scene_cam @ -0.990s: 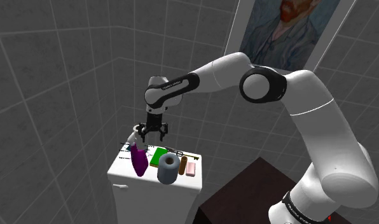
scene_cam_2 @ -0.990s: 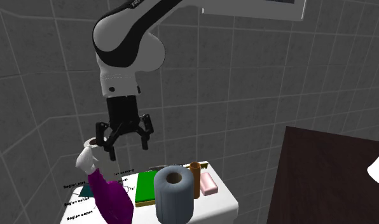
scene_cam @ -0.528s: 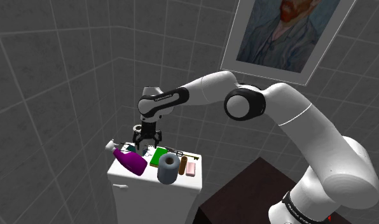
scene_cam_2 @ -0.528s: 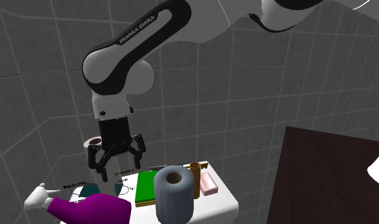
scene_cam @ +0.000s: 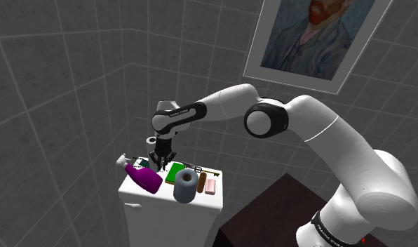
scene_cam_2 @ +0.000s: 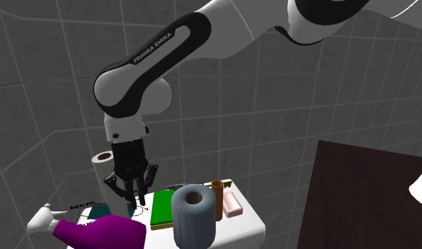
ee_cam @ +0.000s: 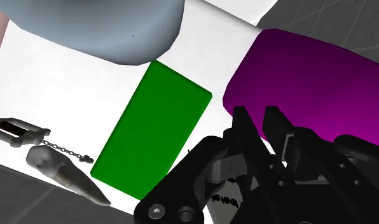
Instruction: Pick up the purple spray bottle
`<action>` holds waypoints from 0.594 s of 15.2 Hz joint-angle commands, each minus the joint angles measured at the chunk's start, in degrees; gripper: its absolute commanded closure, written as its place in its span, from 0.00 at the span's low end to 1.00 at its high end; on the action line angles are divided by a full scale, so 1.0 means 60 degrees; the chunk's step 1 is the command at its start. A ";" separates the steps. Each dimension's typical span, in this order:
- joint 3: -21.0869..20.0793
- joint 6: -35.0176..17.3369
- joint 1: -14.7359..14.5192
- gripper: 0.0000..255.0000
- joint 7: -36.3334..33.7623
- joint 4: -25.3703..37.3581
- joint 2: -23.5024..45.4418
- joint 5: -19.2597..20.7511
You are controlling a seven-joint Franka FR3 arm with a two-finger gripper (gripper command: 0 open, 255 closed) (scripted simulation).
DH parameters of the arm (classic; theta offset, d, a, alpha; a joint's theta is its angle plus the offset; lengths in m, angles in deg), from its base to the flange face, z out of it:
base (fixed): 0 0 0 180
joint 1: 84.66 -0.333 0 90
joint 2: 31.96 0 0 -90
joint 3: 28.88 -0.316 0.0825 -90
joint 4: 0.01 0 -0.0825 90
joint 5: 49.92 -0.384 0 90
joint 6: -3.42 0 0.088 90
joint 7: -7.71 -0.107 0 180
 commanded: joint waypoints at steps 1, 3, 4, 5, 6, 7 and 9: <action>0.0000 0.0000 0.0000 1.00 0.0001 0.0008 0.0007 0.0000; 0.0001 0.0001 0.0000 1.00 0.0001 0.0011 0.0009 0.0001; 0.0001 0.0001 0.0000 1.00 0.0002 0.0011 0.0009 0.0001; 0.0001 0.0001 0.0000 1.00 0.0001 0.0012 0.0009 0.0001; 0.0001 0.0001 0.0000 1.00 0.0001 0.0011 0.0009 0.0001; 0.0001 0.0001 0.0000 1.00 0.0001 0.0011 0.0009 0.0001; -0.0122 -0.0218 -0.0052 0.00 0.0752 0.0324 0.0212 0.0200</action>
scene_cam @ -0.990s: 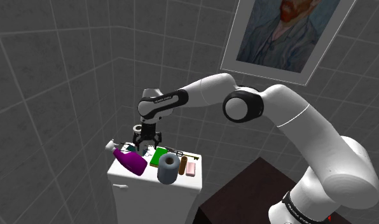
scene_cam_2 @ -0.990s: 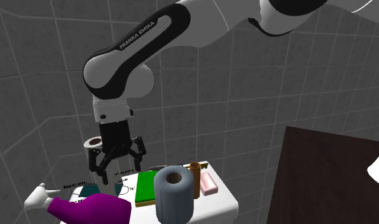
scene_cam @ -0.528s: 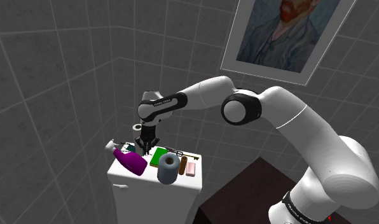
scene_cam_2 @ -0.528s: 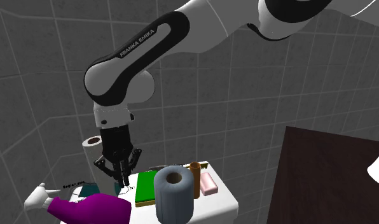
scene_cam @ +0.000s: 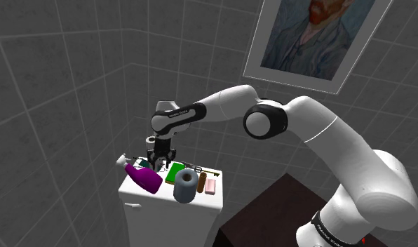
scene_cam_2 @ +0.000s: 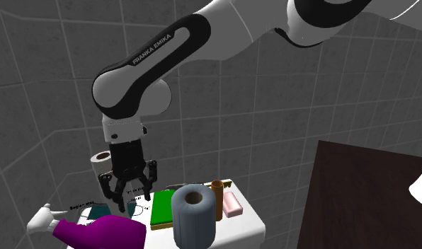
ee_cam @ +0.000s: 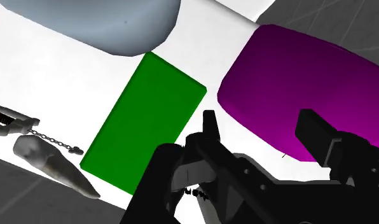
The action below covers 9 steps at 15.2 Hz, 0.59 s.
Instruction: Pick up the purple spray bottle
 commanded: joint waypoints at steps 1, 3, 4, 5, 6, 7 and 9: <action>-0.0207 -0.0371 -0.0073 0.00 0.1199 0.0393 0.0262 0.0299; -0.0518 -0.0918 -0.0156 0.00 0.2728 0.0783 0.0542 0.0647; -0.0695 -0.1231 -0.0185 0.00 0.3505 0.0885 0.0635 0.0807; -0.0881 -0.1570 -0.0205 0.00 0.4293 0.0918 0.0693 0.0949; -0.1085 -0.1935 -0.0208 0.00 0.5090 0.0879 0.0717 0.1086; -0.1311 -0.2324 -0.0191 0.00 0.5896 0.0771 0.0711 0.1221; -0.1819 -0.3152 -0.0088 0.00 0.7540 0.0369 0.0622 0.1478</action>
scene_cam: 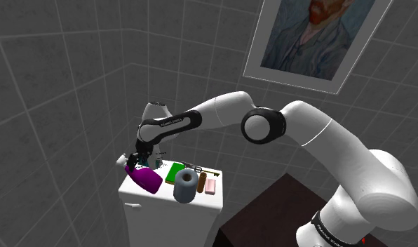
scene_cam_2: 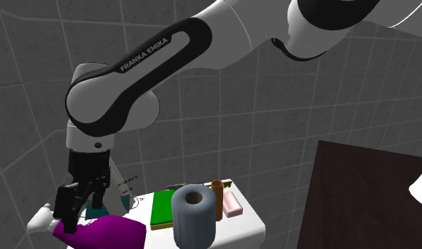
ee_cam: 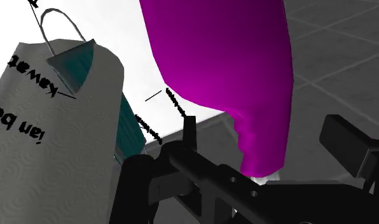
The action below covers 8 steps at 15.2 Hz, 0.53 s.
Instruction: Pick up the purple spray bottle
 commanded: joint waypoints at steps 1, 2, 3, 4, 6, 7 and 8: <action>-0.0547 -0.0864 0.0169 0.00 0.1848 -0.0417 -0.0078 0.0272; -0.0618 -0.0942 0.0199 0.00 0.1995 -0.0472 -0.0087 0.0318; -0.0610 -0.0962 0.0176 0.00 0.2015 -0.0365 0.0039 0.0325; -0.0601 -0.0979 0.0151 0.00 0.2037 -0.0253 0.0168 0.0332; -0.0583 -0.1003 0.0098 0.00 0.2082 -0.0010 0.0433 0.0341; -0.0574 -0.1010 0.0070 0.00 0.2105 0.0121 0.0571 0.0344; -0.0565 -0.1014 0.0040 0.00 0.2129 0.0261 0.0712 0.0347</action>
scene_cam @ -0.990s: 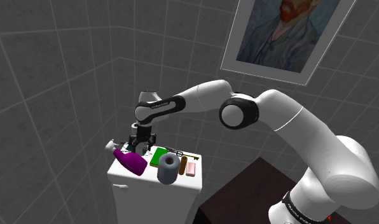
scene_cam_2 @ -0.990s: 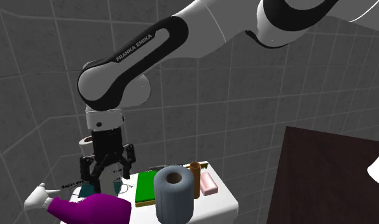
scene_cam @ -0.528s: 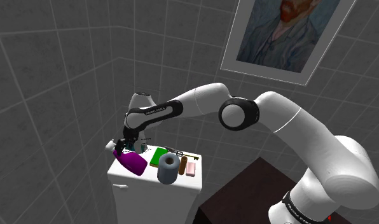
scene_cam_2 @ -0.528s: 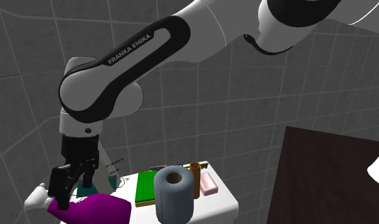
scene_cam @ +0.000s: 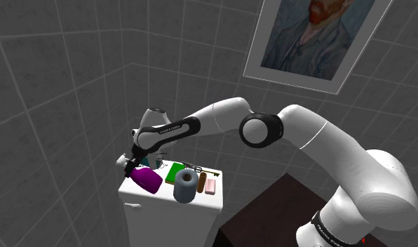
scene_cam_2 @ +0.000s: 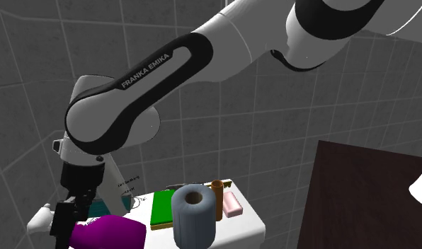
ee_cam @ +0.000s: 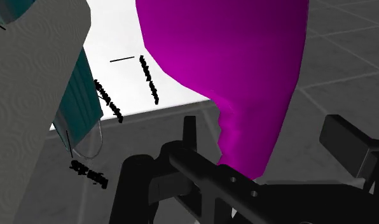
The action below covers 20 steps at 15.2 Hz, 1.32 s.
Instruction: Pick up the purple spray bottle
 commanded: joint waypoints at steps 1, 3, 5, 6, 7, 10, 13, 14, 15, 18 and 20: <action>0.0017 -0.0049 -0.0060 0.00 0.0083 0.0316 0.0359 0.0010; 0.0017 -0.0049 -0.0060 0.00 0.0083 0.0314 0.0358 0.0010; 0.0018 -0.0014 -0.0071 1.00 0.0086 0.0382 0.0390 0.0009; 0.0018 -0.0016 -0.0067 1.00 0.0088 0.0376 0.0387 0.0009; 0.0018 -0.0015 -0.0068 1.00 0.0087 0.0377 0.0387 0.0009; 0.0017 -0.0028 -0.0061 1.00 0.0087 0.0346 0.0369 0.0009; 0.0017 -0.0049 -0.0060 1.00 0.0083 0.0315 0.0359 0.0009; 0.0010 -0.0055 -0.0027 1.00 0.0058 0.0157 0.0208 0.0007; 0.0002 -0.0050 0.0002 1.00 0.0034 0.0019 0.0068 0.0004; -0.0025 -0.0024 0.0086 1.00 -0.0035 -0.0368 -0.0341 -0.0007; -0.0045 0.0009 0.0136 1.00 -0.0079 -0.0593 -0.0598 -0.0016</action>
